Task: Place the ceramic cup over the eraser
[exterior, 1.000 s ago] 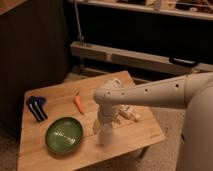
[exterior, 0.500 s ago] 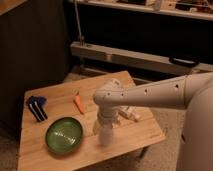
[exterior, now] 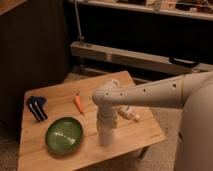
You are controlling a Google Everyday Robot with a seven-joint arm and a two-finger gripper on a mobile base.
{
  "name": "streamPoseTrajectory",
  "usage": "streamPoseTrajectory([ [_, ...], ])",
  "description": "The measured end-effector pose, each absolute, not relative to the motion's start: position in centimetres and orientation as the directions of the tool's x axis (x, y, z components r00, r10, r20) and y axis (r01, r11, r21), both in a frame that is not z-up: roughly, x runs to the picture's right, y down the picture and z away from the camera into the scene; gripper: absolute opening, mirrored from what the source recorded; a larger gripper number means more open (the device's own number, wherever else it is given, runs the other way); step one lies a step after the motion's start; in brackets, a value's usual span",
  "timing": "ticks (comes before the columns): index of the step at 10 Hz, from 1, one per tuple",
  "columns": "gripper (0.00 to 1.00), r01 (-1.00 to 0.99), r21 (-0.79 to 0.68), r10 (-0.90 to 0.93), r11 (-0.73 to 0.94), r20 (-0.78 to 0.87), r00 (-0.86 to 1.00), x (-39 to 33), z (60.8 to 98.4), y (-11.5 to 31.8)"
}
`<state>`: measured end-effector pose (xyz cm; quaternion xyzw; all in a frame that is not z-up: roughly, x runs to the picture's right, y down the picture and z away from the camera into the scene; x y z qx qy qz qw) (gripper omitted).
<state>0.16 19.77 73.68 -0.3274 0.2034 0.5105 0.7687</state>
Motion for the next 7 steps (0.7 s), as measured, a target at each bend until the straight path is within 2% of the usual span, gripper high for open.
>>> streamPoseTrajectory([
  [2,0.01,-0.918,-0.302,0.65,0.258,-0.649,0.396,0.0,73.6,19.6],
  [5,0.0,-0.926,-0.31,0.671,0.217,-0.642,0.372,1.0,71.8,16.7],
  [7,0.0,-0.931,-0.295,0.689,0.216,-0.63,0.359,1.7,69.3,12.5],
])
